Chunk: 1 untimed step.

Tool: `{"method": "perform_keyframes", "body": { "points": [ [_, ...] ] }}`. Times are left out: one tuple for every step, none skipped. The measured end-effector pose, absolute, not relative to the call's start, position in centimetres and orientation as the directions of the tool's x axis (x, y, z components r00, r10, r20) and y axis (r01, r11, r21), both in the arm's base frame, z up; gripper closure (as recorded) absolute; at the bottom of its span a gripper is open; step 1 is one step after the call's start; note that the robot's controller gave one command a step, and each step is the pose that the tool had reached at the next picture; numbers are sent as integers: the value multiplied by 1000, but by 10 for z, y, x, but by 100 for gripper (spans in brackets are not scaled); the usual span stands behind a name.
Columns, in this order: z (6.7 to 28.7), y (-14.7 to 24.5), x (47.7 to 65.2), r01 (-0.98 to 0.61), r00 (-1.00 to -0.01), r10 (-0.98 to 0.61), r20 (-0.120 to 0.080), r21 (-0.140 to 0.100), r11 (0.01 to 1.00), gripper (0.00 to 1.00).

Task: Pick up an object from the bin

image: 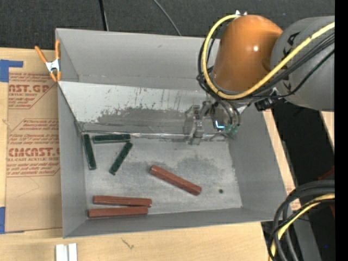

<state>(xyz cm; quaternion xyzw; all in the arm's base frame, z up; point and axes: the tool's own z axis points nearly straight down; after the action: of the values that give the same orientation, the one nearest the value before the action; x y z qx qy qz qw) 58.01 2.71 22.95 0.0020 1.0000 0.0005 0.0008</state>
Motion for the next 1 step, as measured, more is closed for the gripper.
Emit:
{"method": "perform_keyframes", "body": {
  "points": [
    [142, 15, 569, -361, -933, -361, -4, -1, 933, 0]
  ]
}}
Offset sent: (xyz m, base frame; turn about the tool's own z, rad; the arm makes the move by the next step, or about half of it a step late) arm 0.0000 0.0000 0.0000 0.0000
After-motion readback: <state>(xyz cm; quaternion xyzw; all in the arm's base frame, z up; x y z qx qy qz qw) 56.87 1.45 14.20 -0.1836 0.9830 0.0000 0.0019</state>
